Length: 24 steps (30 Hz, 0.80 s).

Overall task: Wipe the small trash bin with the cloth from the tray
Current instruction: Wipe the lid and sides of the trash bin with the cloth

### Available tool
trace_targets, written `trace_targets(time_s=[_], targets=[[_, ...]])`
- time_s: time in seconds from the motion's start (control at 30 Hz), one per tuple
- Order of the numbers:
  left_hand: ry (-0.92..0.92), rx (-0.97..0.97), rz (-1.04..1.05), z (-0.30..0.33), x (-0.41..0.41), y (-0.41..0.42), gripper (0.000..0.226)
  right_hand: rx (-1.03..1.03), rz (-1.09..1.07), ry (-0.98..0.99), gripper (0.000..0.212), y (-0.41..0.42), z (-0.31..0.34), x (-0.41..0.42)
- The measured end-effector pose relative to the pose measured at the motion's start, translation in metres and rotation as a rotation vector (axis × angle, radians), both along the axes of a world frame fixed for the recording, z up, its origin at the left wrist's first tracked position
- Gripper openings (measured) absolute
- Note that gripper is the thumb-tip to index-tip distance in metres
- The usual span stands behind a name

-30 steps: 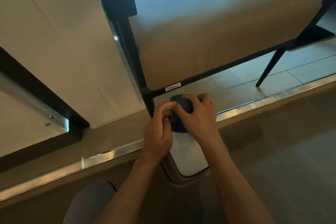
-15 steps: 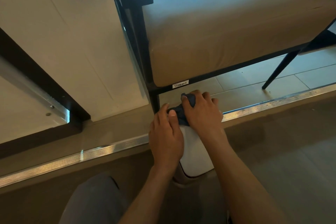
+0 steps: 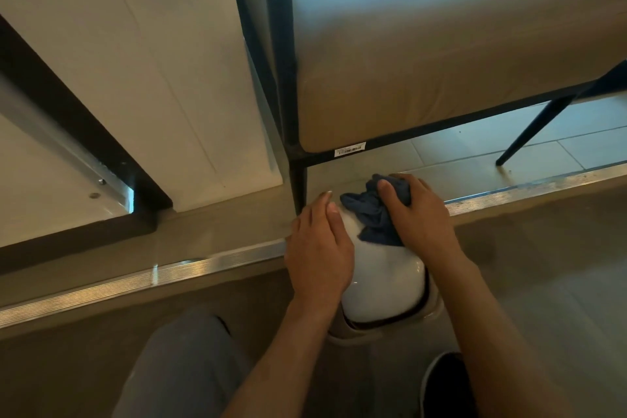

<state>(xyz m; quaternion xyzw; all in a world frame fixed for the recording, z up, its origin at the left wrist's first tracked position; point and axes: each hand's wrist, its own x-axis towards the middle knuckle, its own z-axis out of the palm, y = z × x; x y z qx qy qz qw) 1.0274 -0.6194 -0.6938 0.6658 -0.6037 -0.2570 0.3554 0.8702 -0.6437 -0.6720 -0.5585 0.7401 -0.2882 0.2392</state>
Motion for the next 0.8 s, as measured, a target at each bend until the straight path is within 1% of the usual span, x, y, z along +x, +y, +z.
trace_targets(time_s=[0.1,0.23,0.3,0.37,0.47,0.53,0.6,0.7,0.8], targets=[[-0.02,-0.036,-0.02,-0.004,0.001,-0.001,0.049,0.07,0.088,0.235,0.046,-0.016,0.007,0.019],[-0.01,-0.025,0.014,-0.006,0.001,-0.003,0.052,0.092,0.201,0.352,0.05,-0.025,0.009,0.043],[-0.026,-0.02,0.025,-0.006,0.002,-0.003,0.052,0.117,0.196,0.346,0.052,-0.029,0.01,0.037],[-0.038,-0.008,0.025,-0.006,0.002,-0.002,0.051,0.156,0.143,0.307,0.052,-0.034,0.007,0.022],[-0.037,0.006,0.033,-0.004,0.002,0.0,0.046,0.214,0.049,0.204,0.046,-0.04,0.003,-0.007],[-0.049,0.006,0.037,-0.003,0.001,0.0,0.045,0.226,0.066,0.14,0.043,-0.041,0.003,-0.014],[-0.053,0.0,0.036,-0.002,0.0,0.0,0.043,0.167,0.094,0.093,0.038,-0.038,0.002,-0.011],[-0.055,-0.011,0.046,-0.002,0.0,0.0,0.041,-0.009,0.143,0.062,0.031,-0.018,0.002,0.008],[-0.057,-0.04,0.048,-0.004,0.0,0.0,0.043,-0.257,0.033,0.154,0.036,0.018,-0.008,0.027]])
